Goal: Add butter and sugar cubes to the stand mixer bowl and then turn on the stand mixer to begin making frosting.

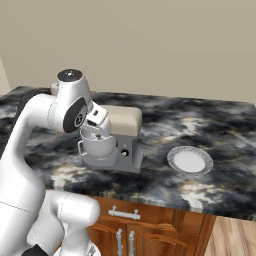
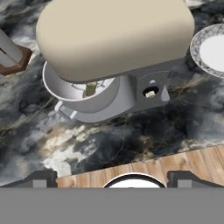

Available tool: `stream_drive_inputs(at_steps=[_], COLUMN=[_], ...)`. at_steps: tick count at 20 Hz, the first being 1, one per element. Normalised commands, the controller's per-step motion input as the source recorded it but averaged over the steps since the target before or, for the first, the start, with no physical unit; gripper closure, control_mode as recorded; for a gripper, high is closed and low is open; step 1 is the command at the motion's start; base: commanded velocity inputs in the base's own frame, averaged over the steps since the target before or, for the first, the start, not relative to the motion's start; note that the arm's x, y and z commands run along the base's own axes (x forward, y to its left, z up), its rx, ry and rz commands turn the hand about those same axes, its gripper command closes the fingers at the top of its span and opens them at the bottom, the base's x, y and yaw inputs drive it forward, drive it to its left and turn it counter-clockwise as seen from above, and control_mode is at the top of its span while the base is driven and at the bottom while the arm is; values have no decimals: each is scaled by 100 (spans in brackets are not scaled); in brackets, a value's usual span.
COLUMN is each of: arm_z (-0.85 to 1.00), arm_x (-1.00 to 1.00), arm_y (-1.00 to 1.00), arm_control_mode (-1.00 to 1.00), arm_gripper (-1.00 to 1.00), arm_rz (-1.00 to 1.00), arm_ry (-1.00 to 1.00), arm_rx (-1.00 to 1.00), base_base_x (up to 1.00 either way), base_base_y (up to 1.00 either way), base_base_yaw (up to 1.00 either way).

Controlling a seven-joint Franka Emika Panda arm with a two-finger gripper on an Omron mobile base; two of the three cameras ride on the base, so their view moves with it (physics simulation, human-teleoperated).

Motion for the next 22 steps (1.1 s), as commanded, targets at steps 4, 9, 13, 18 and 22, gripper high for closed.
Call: stream_drive_inputs(at_steps=[4, 9, 13, 18, 22], arm_z=[-2, -25, -39, -37, -35], arm_x=[-3, 4, 14, 23, 30], arm_y=[1, -14, -22, -18, -17], arm_control_mode=[-100, -100, -100, -100, -100], arm_gripper=[-100, -100, -100, -100, -100], arm_rz=[0, 4, 4, 3, 6], arm_ry=[0, 0, 4, 9, 13], arm_rx=[-2, -2, -2, -5, -7], base_base_x=[0, 0, 0, 0, 0], base_base_y=[0, 0, 0, 0, 0], base_base_yaw=[0, 0, 0, 0, 0])
